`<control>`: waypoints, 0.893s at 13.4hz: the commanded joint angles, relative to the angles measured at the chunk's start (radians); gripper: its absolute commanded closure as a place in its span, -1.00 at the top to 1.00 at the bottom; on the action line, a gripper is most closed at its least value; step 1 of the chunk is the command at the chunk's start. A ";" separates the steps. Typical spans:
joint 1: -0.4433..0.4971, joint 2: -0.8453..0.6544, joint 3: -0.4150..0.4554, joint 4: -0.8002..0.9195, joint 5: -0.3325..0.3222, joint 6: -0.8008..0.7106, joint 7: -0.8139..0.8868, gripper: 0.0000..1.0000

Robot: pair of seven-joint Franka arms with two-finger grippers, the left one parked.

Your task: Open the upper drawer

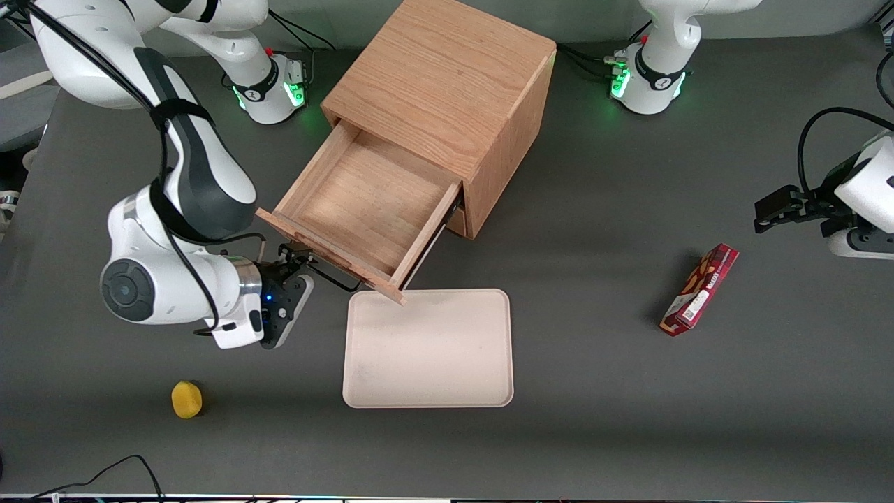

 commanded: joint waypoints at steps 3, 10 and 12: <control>0.004 -0.186 -0.003 0.036 -0.022 -0.128 0.174 1.00; -0.005 -0.473 -0.075 -0.223 -0.039 -0.287 0.504 1.00; -0.004 -0.593 -0.124 -0.399 -0.039 -0.218 0.582 1.00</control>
